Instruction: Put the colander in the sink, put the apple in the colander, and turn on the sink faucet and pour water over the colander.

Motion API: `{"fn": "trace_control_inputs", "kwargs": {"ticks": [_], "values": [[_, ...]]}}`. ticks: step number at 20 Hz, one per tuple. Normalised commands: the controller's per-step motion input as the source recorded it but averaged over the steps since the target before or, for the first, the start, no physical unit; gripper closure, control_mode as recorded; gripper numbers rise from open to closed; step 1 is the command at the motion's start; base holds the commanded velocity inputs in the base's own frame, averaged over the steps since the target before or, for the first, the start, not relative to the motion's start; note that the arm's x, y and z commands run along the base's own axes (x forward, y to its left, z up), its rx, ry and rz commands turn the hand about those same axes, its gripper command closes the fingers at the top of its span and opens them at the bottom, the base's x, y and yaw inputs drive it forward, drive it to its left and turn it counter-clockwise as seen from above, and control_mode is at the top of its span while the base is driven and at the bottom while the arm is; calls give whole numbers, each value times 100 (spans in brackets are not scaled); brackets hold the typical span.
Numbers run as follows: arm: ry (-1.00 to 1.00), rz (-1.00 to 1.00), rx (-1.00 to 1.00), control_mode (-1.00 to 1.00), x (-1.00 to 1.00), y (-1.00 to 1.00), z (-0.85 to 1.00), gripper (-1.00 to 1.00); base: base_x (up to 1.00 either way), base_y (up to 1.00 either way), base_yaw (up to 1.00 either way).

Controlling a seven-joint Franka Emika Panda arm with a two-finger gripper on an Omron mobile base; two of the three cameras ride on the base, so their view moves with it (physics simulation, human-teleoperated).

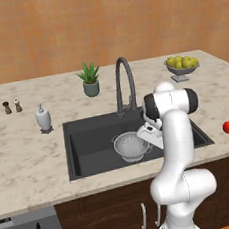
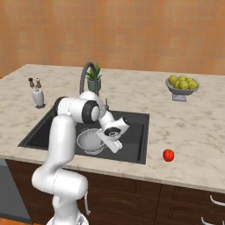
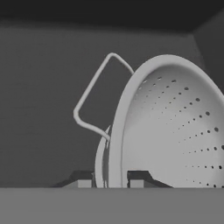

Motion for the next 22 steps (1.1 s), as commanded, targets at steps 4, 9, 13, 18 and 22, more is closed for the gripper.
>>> {"fn": "trace_control_inputs", "kwargs": {"ticks": [4, 9, 13, 18, 22], "values": [[0, 11, 0, -100, 2, -25, -53, 100, 0, 0, 0], [0, 12, 0, -100, 0, -14, -50, 100, 0, 0, 0], [-2, 12, 2, -100, -12, 4, -29, 100, 0, 0, 0], [-14, 10, 2, -100, -52, 10, 0, 100, 0, 0, 0], [-18, 8, 0, -100, -67, 0, 0, 100, 0, 0, 0]]}}
